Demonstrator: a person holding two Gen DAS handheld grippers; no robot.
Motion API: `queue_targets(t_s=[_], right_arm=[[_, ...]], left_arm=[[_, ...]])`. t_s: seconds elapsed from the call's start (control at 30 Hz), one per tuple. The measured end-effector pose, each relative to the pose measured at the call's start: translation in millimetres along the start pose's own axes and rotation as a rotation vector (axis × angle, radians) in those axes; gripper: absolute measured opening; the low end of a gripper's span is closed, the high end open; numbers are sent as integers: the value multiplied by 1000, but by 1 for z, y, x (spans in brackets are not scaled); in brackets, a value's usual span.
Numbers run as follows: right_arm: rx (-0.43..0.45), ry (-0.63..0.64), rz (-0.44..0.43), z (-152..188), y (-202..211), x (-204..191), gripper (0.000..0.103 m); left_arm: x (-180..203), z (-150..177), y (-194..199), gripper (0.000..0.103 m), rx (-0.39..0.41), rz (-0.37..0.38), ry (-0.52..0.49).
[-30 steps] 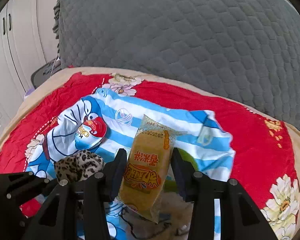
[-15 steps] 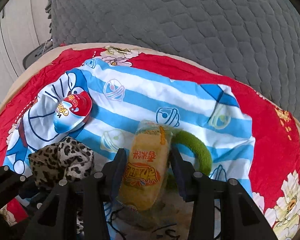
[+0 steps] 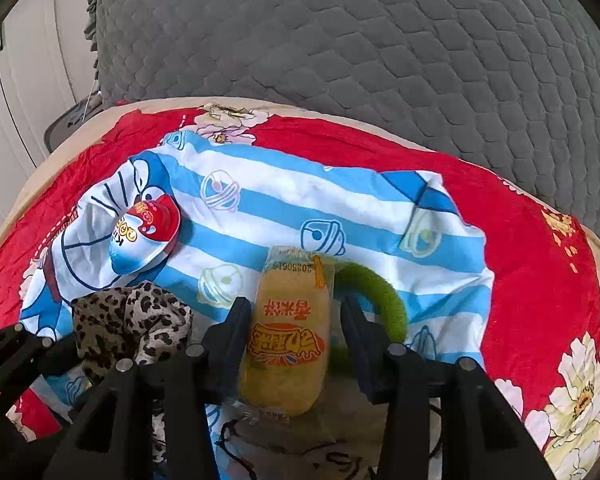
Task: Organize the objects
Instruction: 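Lower the cake onto the shirt and open the right gripper while the left gripper releases the scrunchie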
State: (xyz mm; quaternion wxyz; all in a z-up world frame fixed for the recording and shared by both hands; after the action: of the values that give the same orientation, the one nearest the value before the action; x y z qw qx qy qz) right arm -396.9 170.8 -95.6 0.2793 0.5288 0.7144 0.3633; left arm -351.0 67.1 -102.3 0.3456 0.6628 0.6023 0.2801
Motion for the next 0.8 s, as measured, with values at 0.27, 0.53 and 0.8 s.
queue_targets(t_s=[0.27,0.53,0.8], right_arm=[[22,-34,-22,-1,11,5,61],[53,-29,5,-3,27,8,82],[83,-47,25,3,43,11,91]], left_arm=[[-6,4,-4,71,-16,-20,19],[-11,10,-2,82,-29,-14,49],[-19,7,10,103,-7,-4,91]])
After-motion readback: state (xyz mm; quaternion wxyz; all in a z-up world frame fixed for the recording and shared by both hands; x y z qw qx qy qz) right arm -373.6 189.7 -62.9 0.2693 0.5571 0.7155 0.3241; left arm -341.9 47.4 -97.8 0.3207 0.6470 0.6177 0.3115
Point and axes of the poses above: each gripper's, at about its wrist camera, not at the fingertips, and y roughly against the way its jaws point, x to its right, z to its underside, the point moved 6 cm from there along -y, roughly the way its jaws point, and after that the axes turned 3 degrees about -z, right-handed, at the moved point
